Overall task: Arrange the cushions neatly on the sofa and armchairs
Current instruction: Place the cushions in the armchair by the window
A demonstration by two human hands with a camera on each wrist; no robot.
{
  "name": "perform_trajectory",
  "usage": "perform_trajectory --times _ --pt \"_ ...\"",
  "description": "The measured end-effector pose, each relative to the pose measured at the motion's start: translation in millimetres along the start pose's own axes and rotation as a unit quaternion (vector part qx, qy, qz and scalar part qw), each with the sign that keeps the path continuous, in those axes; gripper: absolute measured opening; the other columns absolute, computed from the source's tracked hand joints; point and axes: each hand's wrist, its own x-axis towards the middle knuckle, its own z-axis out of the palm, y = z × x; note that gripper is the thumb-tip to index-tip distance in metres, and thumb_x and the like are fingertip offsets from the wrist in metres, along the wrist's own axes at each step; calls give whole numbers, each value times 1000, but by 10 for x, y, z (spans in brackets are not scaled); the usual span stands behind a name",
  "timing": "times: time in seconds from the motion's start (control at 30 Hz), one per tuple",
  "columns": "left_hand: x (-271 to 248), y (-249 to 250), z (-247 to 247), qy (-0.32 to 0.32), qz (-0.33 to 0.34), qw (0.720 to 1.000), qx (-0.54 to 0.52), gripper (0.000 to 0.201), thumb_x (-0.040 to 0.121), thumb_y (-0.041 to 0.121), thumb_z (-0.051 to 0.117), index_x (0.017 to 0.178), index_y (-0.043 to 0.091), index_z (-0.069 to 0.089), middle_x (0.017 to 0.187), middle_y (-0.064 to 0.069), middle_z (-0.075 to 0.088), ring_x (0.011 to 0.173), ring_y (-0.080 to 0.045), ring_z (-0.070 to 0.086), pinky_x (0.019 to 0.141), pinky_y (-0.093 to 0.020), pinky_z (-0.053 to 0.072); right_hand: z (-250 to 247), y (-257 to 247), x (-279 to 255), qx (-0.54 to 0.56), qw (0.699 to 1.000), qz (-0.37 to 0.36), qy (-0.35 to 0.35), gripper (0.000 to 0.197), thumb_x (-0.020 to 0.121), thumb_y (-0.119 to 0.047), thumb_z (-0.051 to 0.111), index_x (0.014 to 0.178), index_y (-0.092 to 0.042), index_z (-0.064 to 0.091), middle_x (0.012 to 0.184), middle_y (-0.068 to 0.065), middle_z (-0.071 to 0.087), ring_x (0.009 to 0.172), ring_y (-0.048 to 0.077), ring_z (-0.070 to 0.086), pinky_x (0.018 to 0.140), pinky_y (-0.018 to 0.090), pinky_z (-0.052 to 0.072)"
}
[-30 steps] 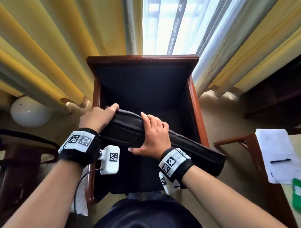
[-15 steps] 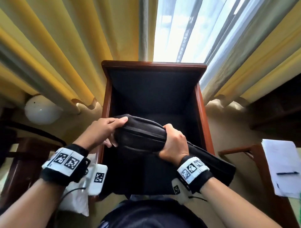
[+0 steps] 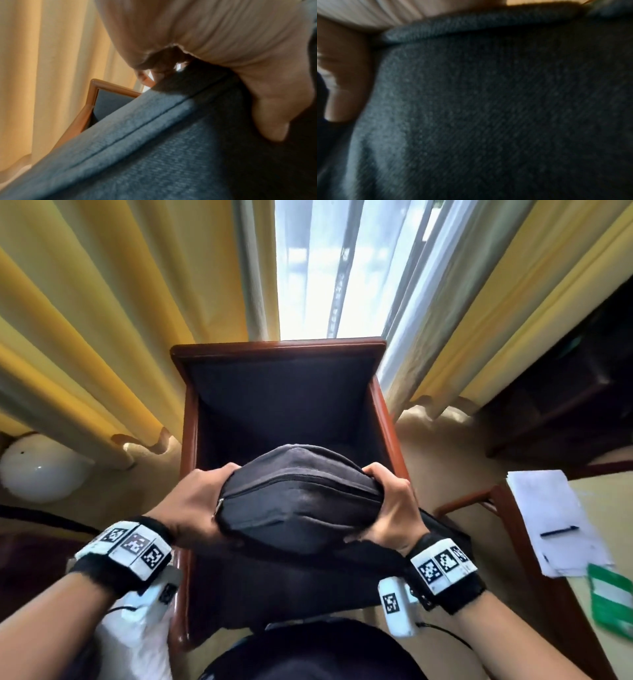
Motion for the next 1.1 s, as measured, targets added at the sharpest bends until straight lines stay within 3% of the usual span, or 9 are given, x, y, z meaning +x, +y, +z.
perform_trajectory --times 0.13,0.27,0.4,0.47,0.7,0.8,0.87,0.97,1.1 --pt "-98 421 -304 34 59 997 34 79 31 49 87 100 40 51 73 30 60 70 5 60 65 -8 38 -236 -101 57 48 998 -28 41 76 24 -38 92 91 -18 61 79 -12 66 71 -7 58 66 17 46" --pt "-148 1001 -807 125 131 979 94 84 36 59 80 111 23 66 90 35 54 80 7 53 80 -5 37 -507 -229 108 181 976 -30 113 66 36 -52 90 94 -27 69 88 -3 69 86 13 64 76 34 51" --pt "-104 1331 -1042 147 120 967 173 92 34 67 75 115 23 66 87 9 71 72 -9 55 76 -20 35 -442 -284 70 177 972 -74 136 69 46 -48 90 109 -40 62 102 -28 69 94 -11 61 80 12 49" --pt "-20 1339 -923 127 91 963 218 89 34 64 76 113 24 65 84 3 72 73 -19 64 79 -29 36 -287 -103 65 168 974 -61 137 70 53 -52 88 115 -39 58 107 -29 66 98 -10 61 83 15 49" --pt "433 805 175 73 10 965 252 68 43 54 64 104 25 62 84 2 68 82 -25 66 76 -35 38 147 0 39 -81 987 65 126 86 55 -13 60 140 -15 50 144 5 49 137 22 42 117 37 31" --pt "477 861 475 79 30 966 246 75 38 59 61 104 24 63 85 3 61 79 -24 59 72 -36 39 260 -260 209 -289 952 72 -68 90 53 -28 47 143 -29 44 153 -4 36 149 25 19 115 62 9" --pt "447 903 581 93 38 964 248 79 39 60 63 107 20 63 85 1 59 77 -25 57 70 -36 40 367 -257 300 -323 932 77 -146 88 55 -34 44 143 -30 42 150 -6 40 148 22 20 114 62 3" --pt "346 806 611 125 33 962 242 84 44 62 62 117 20 63 92 1 59 82 -25 57 71 -38 42 418 -127 271 -309 949 -28 -53 67 55 -32 49 120 -23 63 118 -7 63 121 22 53 108 53 22" --pt "86 589 454 144 5 955 261 100 51 78 59 130 17 57 109 -1 63 95 -25 60 83 -42 43 339 34 252 -282 951 -130 0 65 53 -23 52 115 -13 67 110 -3 68 103 22 61 102 48 36"
